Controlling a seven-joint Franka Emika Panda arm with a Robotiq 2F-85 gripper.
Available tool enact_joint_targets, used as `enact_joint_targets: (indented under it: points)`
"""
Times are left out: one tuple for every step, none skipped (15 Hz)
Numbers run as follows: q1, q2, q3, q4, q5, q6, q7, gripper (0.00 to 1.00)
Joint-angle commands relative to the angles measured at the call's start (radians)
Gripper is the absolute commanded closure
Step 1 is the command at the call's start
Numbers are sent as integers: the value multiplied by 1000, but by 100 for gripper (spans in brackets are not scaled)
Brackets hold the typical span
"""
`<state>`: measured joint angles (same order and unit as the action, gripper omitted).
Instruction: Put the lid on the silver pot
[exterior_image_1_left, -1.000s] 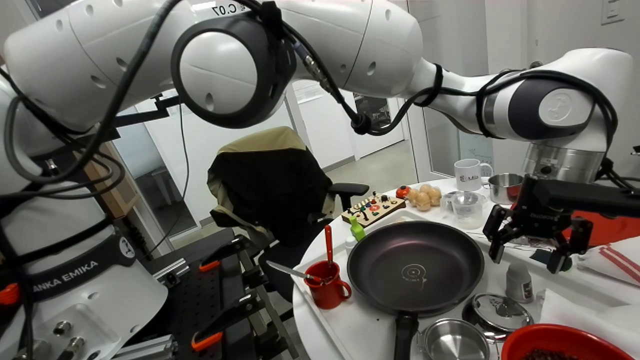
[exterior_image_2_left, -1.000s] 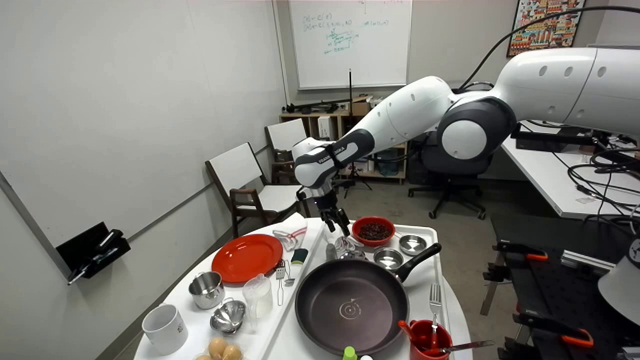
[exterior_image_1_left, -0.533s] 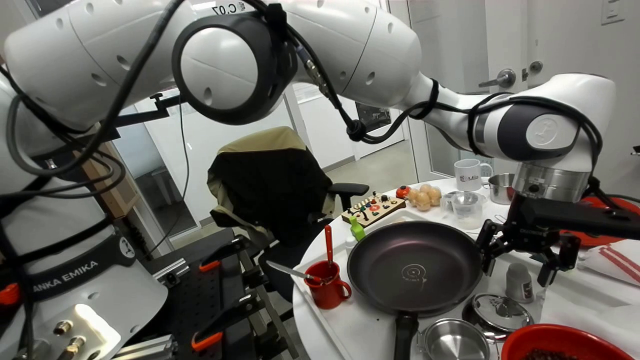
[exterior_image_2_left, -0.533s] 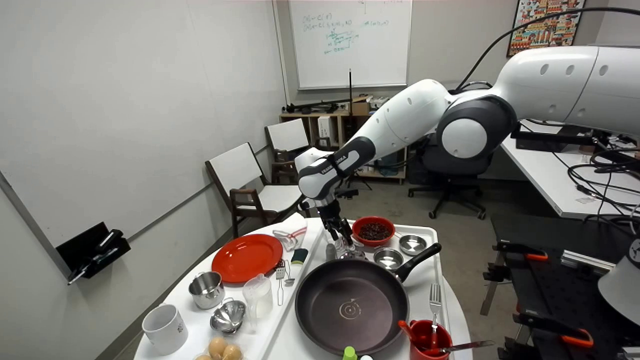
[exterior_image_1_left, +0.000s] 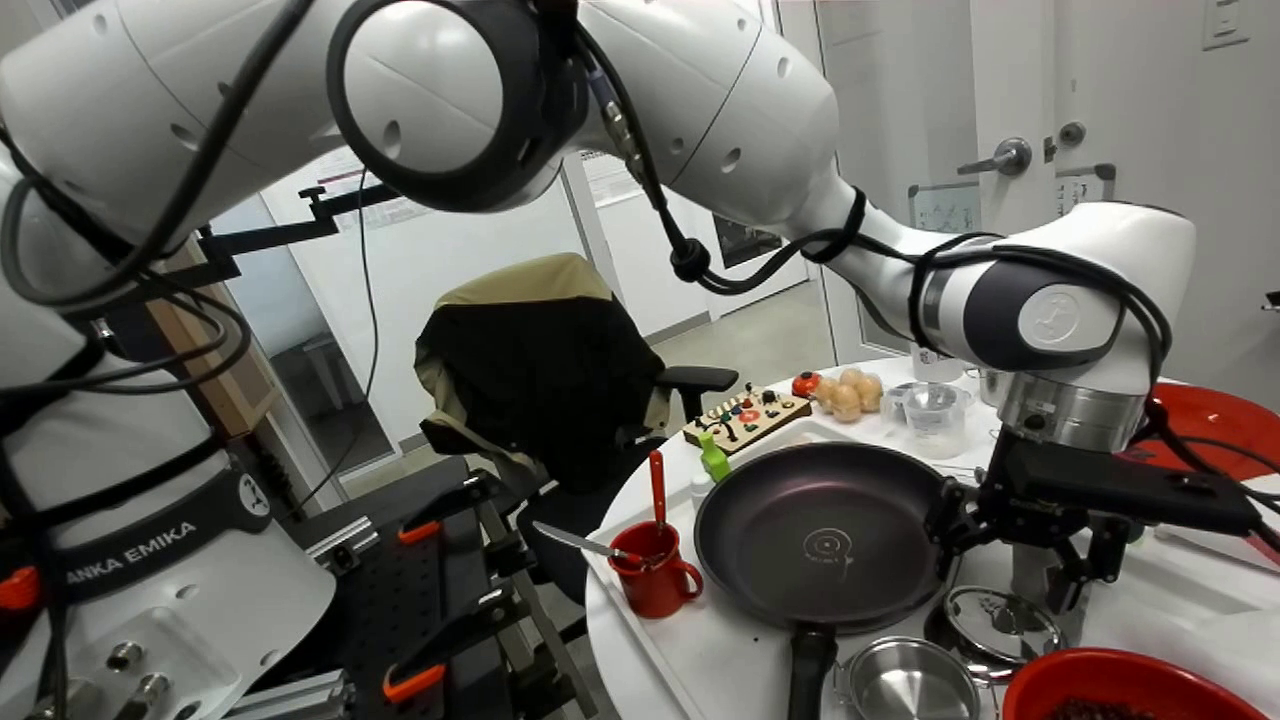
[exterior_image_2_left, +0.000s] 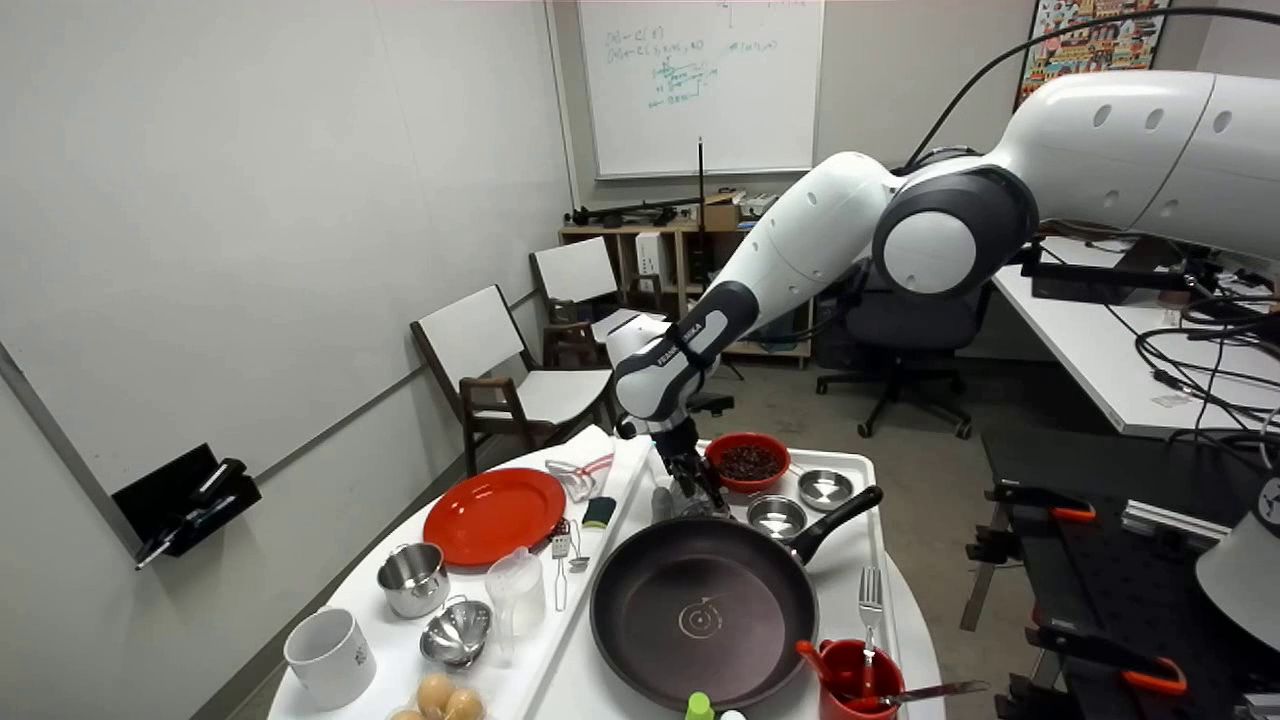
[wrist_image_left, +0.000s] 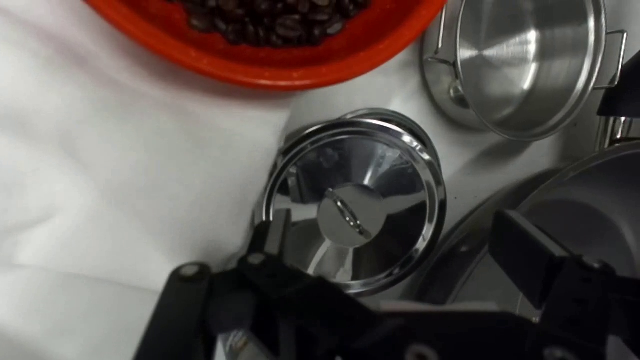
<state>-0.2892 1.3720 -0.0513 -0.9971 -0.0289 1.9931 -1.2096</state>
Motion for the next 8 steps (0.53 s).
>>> enact_joint_targets:
  points:
    - [17, -98, -15, -171, -10, 62, 27, 0]
    - [17, -107, -16, -190, -9, 71, 29, 0]
    - [17, -116, -16, -205, -8, 74, 30, 0]
    - [16, -119, -17, -213, -9, 77, 32, 0]
    - [16, -123, -18, -221, -10, 76, 30, 0]
    - [16, -124, -20, -225, -11, 75, 29, 0]
    - [16, -121, -21, -222, -13, 72, 24, 0]
    - [15, -117, -22, -217, -15, 63, 18, 0]
